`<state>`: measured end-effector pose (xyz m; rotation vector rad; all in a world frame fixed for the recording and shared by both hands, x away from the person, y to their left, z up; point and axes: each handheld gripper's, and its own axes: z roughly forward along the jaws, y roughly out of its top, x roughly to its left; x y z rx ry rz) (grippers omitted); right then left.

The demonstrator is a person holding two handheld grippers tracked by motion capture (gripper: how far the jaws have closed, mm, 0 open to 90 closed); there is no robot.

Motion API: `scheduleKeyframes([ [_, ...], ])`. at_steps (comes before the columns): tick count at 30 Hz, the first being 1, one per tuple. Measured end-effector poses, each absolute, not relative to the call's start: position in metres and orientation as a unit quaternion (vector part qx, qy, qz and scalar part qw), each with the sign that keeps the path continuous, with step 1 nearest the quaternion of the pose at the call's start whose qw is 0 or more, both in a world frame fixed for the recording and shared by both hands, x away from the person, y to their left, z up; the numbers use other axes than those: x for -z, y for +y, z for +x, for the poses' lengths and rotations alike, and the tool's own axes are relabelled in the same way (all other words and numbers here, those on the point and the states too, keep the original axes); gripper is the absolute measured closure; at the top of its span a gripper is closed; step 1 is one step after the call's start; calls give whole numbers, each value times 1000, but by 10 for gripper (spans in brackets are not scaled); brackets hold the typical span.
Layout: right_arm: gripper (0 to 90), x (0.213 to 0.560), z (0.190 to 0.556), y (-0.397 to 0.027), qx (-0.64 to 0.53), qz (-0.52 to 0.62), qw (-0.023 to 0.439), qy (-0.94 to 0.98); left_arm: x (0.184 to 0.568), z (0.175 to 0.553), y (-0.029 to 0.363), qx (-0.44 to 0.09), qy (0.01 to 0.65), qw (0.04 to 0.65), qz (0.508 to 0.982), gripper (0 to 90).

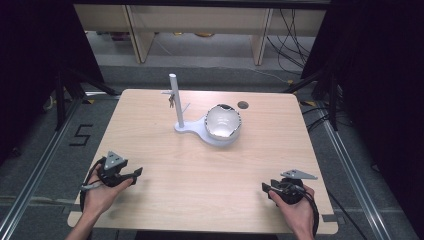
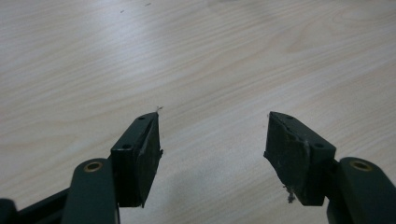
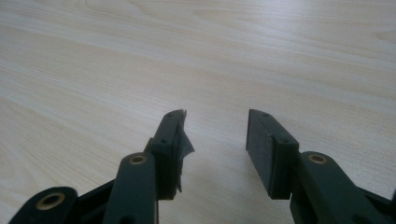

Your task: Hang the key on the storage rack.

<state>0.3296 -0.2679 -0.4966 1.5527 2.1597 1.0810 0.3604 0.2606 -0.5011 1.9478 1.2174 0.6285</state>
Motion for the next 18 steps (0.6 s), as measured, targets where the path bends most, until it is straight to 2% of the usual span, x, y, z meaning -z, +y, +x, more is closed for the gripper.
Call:
scheduleKeyframes([
  [10, 566, 498, 330, -268, -372, 536, 142, 744, 524, 349, 260, -260, 484, 402, 732, 338],
  [18, 558, 496, 329, -269, -368, 539, 143, 744, 525, 345, 259, -271, 481, 407, 728, 327],
])
